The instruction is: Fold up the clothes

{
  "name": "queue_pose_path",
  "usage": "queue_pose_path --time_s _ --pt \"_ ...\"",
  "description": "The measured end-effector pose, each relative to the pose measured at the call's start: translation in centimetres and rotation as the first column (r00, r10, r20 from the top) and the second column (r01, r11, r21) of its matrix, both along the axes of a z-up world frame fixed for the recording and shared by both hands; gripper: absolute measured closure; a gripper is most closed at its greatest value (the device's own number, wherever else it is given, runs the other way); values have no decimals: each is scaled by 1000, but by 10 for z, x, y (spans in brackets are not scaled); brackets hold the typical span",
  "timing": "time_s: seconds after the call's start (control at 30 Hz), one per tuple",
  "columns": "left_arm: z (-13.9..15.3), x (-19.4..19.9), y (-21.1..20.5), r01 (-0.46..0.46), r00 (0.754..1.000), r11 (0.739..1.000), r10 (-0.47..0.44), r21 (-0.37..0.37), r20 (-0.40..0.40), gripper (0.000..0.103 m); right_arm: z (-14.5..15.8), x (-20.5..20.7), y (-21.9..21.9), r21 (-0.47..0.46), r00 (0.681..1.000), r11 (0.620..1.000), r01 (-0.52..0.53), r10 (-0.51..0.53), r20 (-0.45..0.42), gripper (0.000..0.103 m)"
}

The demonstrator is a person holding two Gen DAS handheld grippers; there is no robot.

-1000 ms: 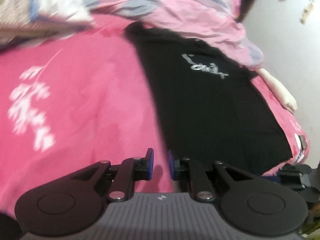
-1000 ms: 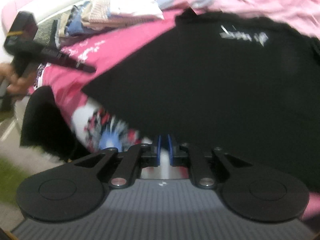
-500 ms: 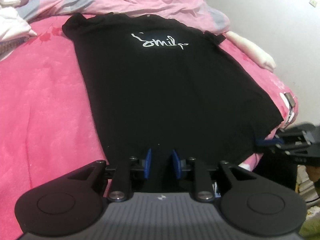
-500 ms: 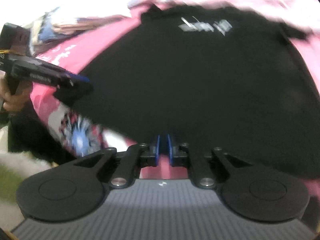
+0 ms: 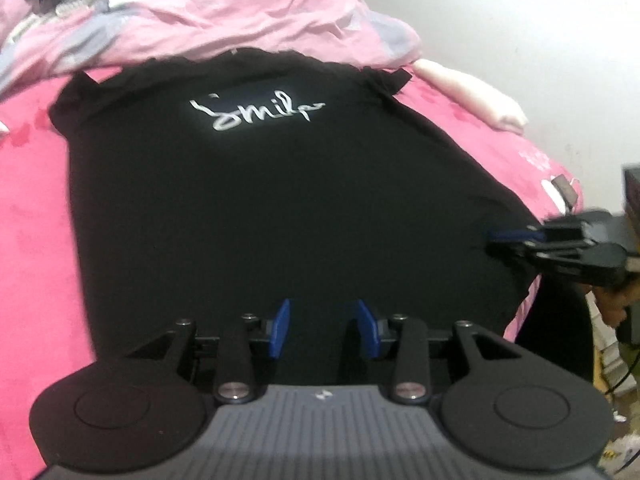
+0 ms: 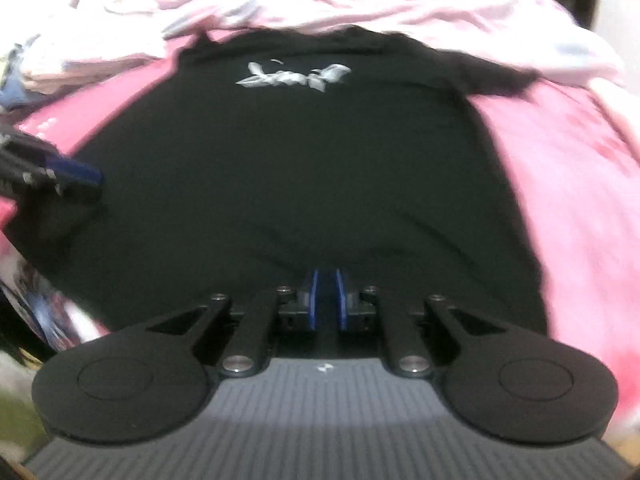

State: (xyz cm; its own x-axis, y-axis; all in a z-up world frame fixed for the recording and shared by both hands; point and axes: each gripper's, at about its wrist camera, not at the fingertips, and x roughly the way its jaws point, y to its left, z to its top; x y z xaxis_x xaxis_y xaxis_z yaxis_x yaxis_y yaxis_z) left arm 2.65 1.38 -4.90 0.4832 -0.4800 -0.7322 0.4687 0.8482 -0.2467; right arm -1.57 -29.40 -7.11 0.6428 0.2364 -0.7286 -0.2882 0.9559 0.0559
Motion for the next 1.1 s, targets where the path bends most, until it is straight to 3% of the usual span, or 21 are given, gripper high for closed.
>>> queue_pose_path --time_s 0.2,0.3,0.37,0.47,0.57,0.67,0.8,0.87,0.93,1.03,1.07,1.1 --pt "-4 13 1 1 1000 999 -2 -49 -18 52 21 -27 -68 -17 973 973 228 -229 -32 93" --pt "-7 20 0 -9 1000 998 8 -69 -18 48 45 -8 -85 127 973 966 226 -229 14 92" --pt "-10 22 -1 -15 1000 997 15 -75 -1 47 56 19 -92 220 972 951 219 -232 33 85" --pt "-15 24 -1 -26 999 995 28 -94 16 46 60 84 -105 379 972 898 223 -235 -14 73" --pt "-20 25 4 -36 999 990 39 -138 21 45 47 157 -118 503 961 818 277 -238 -142 61" --pt "-24 26 9 -44 998 983 49 -177 26 45 37 218 -112 494 955 819 293 -229 -186 58" --pt "-30 26 15 -52 998 972 61 -227 33 45 37 273 -90 391 969 887 245 -214 -122 55" --pt "-31 26 16 -53 997 970 64 -239 38 45 29 292 -84 373 961 887 273 -239 -136 53" --pt "-31 26 16 -50 997 970 62 -236 43 45 18 318 -87 407 952 863 300 -246 -180 53" --pt "-31 25 15 -49 997 972 62 -231 48 45 1 339 -100 462 910 786 411 -318 -268 52" --pt "-31 25 14 -49 997 972 62 -229 49 45 -1 341 -104 460 906 782 421 -333 -262 59" --pt "-31 25 14 -49 997 973 62 -227 51 45 -2 342 -108 453 906 785 422 -345 -246 85"
